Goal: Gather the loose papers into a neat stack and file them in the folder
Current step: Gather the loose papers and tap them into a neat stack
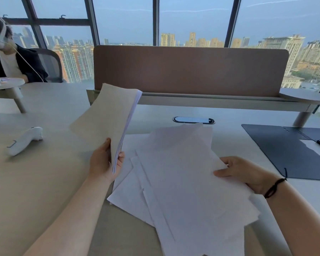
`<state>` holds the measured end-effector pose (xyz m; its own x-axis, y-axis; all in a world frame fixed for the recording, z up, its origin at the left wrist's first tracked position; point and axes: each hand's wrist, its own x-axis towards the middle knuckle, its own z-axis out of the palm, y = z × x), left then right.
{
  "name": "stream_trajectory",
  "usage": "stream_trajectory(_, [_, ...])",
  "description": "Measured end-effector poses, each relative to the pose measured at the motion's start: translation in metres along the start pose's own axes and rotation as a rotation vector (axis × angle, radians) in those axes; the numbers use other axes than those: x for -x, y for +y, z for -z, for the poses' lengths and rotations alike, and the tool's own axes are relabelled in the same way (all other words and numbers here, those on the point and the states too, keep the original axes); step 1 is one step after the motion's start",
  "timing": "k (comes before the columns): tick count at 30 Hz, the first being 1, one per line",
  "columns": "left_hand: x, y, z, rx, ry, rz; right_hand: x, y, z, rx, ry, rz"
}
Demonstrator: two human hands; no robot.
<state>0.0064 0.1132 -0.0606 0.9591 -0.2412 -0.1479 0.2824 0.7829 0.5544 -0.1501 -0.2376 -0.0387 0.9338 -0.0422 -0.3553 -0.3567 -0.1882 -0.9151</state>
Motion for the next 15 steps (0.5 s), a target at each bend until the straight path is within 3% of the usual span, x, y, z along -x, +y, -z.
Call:
stream_trajectory(4, [0.002, -0.006, -0.003, -0.195, 0.054, -0.027, 0.003, 0.001, -0.004, 0.078, -0.057, -0.035])
stream_trajectory(7, [0.003, -0.009, -0.006, -0.197, 0.065, -0.019, 0.0, -0.003, -0.012, 0.151, -0.104, -0.074])
stream_trajectory(11, [0.008, -0.009, -0.013, -0.226, 0.061, 0.022, -0.007, -0.006, -0.017, 0.1, -0.198, -0.102])
stream_trajectory(15, [0.011, -0.008, -0.014, -0.355, 0.042, -0.007, -0.014, -0.001, -0.019, 0.019, -0.169, -0.007])
